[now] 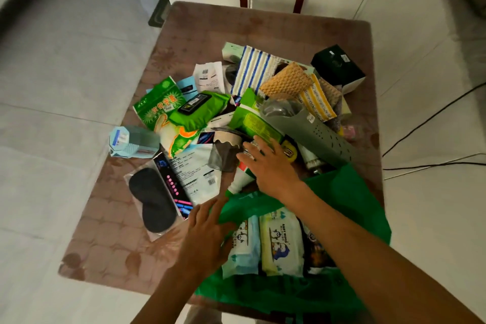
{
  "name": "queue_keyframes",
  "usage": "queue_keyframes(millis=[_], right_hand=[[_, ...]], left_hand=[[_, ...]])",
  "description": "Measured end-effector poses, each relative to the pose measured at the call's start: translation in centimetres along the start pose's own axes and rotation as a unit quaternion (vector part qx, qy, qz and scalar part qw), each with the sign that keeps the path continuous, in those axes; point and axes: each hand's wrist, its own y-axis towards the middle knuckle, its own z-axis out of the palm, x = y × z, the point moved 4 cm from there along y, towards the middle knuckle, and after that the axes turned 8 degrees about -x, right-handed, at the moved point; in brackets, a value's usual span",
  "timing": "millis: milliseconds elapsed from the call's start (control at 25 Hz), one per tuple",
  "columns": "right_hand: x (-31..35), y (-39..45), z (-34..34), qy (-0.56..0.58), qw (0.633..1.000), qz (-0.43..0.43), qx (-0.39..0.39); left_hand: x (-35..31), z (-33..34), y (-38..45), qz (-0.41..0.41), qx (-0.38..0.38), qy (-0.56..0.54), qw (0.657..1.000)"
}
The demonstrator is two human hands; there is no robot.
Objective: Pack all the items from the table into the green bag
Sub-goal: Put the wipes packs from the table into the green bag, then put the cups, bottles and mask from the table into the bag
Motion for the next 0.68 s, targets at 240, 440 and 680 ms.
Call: queue_keyframes(millis=[240, 440, 680], right_hand=[[-0.7, 2.9, 1.6, -0.115, 0.991, 0.002, 0.065], [-5.3, -6.5, -4.1, 0.343, 0.875, 0.257, -0.226], [-4.2, -16.2, -1.8, 0.414, 0.886, 0.159, -0.137]], left_hand=[[0.0, 0.2, 1.4, 0.003, -0.052, -0.092, 0.994], [1.0, -3.5, 4.5, -0.091, -0.16, -0.166, 0.969], [-1.2, -2.8, 7.8, -0.105, -0.106, -0.313, 0.938]])
